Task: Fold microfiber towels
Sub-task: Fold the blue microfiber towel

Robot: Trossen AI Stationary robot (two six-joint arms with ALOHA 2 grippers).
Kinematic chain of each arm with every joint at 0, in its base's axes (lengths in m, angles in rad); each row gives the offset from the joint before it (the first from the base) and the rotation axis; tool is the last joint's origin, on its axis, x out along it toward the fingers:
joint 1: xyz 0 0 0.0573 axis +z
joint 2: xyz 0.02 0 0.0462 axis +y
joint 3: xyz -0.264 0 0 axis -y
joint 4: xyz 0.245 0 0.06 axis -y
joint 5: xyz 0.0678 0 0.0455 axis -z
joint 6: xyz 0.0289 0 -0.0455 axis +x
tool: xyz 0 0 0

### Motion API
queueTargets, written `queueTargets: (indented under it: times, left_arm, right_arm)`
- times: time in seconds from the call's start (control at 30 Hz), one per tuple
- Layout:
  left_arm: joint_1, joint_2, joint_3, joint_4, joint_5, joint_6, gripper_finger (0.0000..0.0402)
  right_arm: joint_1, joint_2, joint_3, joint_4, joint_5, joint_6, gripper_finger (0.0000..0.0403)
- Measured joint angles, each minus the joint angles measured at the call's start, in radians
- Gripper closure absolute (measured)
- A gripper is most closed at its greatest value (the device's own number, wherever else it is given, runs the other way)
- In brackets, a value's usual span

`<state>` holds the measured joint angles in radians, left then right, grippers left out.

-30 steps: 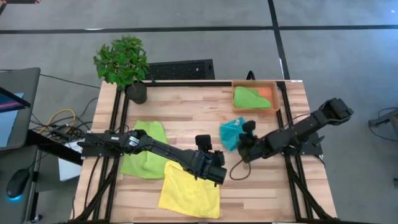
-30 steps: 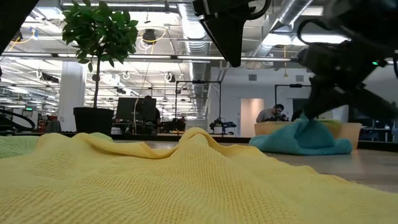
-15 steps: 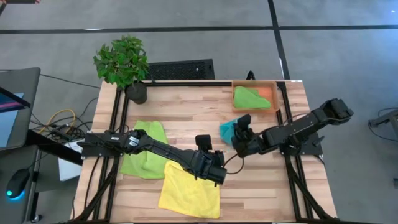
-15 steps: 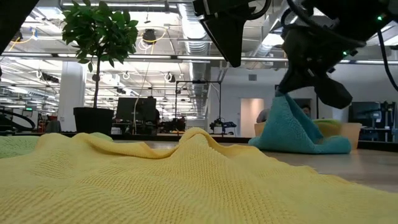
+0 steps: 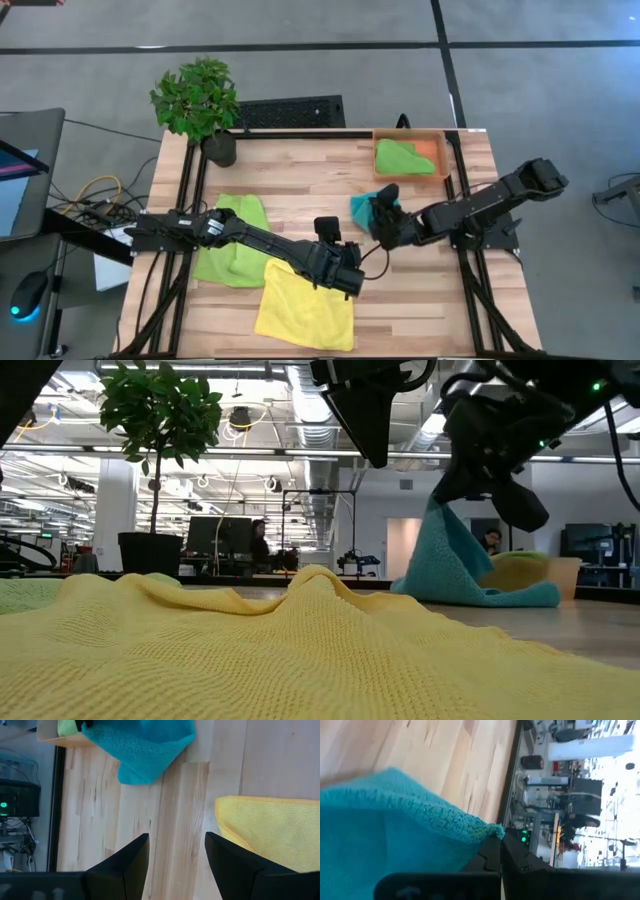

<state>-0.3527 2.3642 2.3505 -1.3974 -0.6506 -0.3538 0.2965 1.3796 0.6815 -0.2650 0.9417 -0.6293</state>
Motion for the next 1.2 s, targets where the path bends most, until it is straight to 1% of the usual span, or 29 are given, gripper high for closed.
queueTargets:
  times: [0.27,0.33,0.43,0.8,0.87,1.0,1.1,1.2]
  left_arm:
    - [0.002,0.000,0.000,0.000,0.000,0.000,0.0214]
    - [0.002,0.000,0.000,0.000,0.000,0.000,0.0214]
    - [0.004,0.000,0.000,0.000,0.000,0.001,0.0214]
    - [0.012,0.000,0.000,0.004,0.000,-0.010,0.0214]
    - [0.012,0.000,0.000,0.004,0.000,-0.010,0.0214]
    - [0.013,0.000,0.000,0.004,0.000,-0.010,0.0214]
    - [0.014,0.000,0.000,0.004,0.000,-0.010,0.0214]
    - [0.014,0.000,0.000,0.005,0.000,-0.014,0.0214]
  right_arm:
    - [0.005,0.000,-0.003,-0.201,-0.012,0.158,0.0395]
    - [0.012,0.000,-0.004,-0.234,-0.019,0.170,0.0394]
    - [0.009,0.000,-0.005,-0.205,0.001,0.121,0.0391]
    - [-0.076,0.000,-0.004,0.015,-0.005,-0.107,0.0392]
    - [-0.090,0.000,-0.004,0.045,-0.035,-0.139,0.0393]
    - [-0.120,0.000,-0.004,0.084,-0.145,-0.173,0.0395]
    - [-0.139,0.000,-0.004,0.087,-0.159,-0.210,0.0393]
    - [-0.156,0.000,-0.004,0.056,-0.180,-0.202,0.0391]
